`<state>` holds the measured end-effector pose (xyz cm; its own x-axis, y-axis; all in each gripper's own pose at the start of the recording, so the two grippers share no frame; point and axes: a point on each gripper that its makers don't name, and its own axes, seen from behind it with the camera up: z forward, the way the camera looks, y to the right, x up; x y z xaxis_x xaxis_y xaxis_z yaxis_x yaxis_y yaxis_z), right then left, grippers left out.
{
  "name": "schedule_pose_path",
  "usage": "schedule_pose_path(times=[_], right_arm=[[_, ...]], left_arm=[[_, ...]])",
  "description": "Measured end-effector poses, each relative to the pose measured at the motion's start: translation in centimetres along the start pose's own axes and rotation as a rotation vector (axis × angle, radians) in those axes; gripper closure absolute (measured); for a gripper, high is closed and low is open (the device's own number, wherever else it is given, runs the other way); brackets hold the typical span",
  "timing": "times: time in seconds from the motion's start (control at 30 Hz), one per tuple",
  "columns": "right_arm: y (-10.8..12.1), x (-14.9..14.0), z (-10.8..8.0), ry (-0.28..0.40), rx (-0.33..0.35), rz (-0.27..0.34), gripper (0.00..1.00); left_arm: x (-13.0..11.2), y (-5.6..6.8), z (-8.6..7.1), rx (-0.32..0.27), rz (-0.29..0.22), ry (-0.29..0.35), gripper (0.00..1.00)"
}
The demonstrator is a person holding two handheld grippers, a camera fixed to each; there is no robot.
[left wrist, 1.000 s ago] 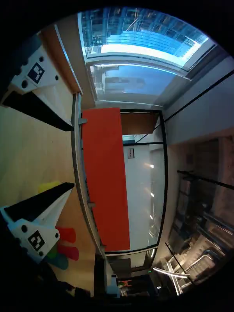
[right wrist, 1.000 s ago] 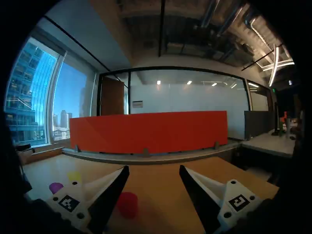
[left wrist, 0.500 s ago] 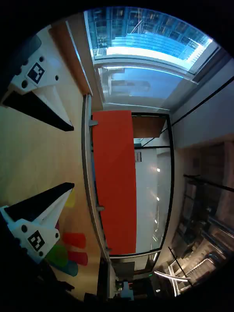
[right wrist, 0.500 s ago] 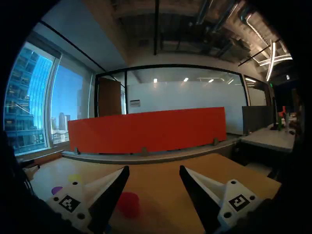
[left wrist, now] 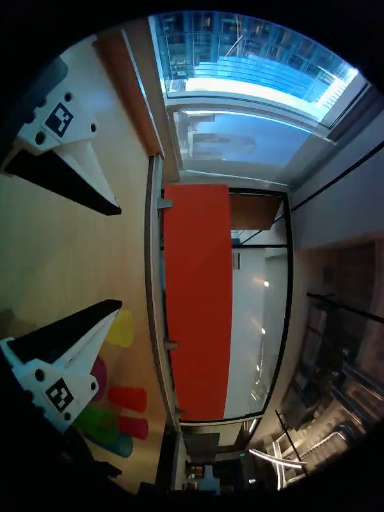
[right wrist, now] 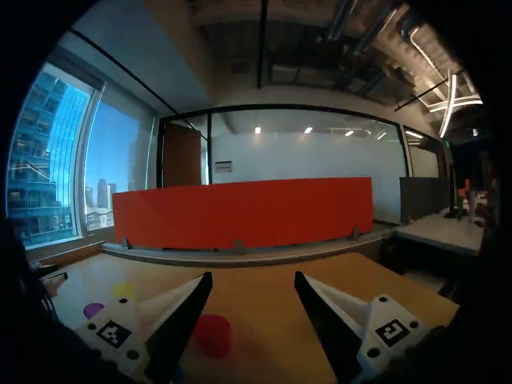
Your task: Pour water
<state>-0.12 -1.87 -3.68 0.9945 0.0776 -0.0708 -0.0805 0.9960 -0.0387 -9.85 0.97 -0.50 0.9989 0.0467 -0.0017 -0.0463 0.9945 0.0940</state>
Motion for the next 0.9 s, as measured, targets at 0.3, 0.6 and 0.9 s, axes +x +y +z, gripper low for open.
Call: schedule_pose_path(times=[0.3,0.6,0.9], right_arm=[[-0.11,0.28,-0.05,0.002,-0.002,-0.003,0.01],[-0.04,0.01,0.0,-0.001,-0.005,0.002,0.01],[0.06,-0.01,-0.11,-0.002,-0.005,0.002,0.01]], left_arm=[[-0.46,-0.27,0.24,-0.001,-0.013,-0.007,0.02],[-0.46,-0.23,0.16,-0.002,-0.013,-0.006,0.02],[-0.4,-0.17,0.07,-0.007,-0.012,-0.005,0.02]])
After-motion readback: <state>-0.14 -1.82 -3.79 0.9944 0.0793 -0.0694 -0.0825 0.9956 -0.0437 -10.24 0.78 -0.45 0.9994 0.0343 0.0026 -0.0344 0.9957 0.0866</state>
